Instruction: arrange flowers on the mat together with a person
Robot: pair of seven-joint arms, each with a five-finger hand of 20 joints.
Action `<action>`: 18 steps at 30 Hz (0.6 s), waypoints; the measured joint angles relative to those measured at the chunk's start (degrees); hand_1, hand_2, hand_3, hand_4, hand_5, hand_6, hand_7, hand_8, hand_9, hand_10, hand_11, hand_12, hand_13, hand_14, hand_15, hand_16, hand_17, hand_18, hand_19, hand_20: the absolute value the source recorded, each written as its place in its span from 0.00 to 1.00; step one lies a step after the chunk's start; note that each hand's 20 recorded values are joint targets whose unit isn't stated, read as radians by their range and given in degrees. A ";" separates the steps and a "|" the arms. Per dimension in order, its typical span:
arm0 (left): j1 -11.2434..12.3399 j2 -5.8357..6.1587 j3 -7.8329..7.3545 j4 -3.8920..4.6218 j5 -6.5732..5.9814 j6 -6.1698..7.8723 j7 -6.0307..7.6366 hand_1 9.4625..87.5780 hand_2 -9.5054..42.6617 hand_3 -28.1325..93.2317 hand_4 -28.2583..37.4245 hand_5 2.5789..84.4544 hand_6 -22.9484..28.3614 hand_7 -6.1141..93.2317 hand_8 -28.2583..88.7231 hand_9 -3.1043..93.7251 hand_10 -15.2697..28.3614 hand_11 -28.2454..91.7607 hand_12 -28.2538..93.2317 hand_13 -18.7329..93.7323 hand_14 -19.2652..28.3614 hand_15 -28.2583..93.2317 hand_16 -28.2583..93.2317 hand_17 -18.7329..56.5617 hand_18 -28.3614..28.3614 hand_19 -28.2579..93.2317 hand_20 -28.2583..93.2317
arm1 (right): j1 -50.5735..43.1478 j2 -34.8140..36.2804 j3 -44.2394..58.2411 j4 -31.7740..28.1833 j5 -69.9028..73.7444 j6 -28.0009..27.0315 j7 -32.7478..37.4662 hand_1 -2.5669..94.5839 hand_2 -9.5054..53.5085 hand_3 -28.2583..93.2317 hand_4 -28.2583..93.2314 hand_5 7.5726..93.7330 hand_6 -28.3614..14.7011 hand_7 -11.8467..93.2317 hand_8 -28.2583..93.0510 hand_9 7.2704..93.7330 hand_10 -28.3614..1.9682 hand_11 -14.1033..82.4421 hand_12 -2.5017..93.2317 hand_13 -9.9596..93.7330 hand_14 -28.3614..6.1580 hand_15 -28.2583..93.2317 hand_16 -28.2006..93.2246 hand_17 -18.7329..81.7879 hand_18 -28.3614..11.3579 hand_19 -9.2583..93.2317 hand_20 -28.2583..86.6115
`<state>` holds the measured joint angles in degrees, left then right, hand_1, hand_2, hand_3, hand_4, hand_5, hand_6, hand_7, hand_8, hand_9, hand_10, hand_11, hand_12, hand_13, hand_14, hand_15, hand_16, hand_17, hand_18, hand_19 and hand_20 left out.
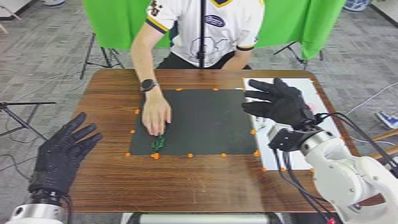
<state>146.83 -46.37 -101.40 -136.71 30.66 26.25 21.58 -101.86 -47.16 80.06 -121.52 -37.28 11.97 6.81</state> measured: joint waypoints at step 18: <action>0.21 0.83 0.06 0.03 -0.71 0.10 1.07 0.16 0.35 0.85 0.04 0.37 0.57 0.17 0.17 0.34 0.71 0.41 0.32 0.34 0.86 0.62 0.18 0.12 0.80 0.54 0.35 | 0.25 0.01 -0.14 0.00 0.00 0.02 -0.04 0.23 0.29 0.82 0.02 0.50 0.66 0.24 0.13 0.48 0.41 0.26 0.16 0.48 0.21 0.52 0.33 0.23 0.10 0.59 0.34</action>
<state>147.04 -45.54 -101.34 -136.68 29.94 26.36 22.66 -101.61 -47.15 79.91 -121.51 -37.27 11.99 6.77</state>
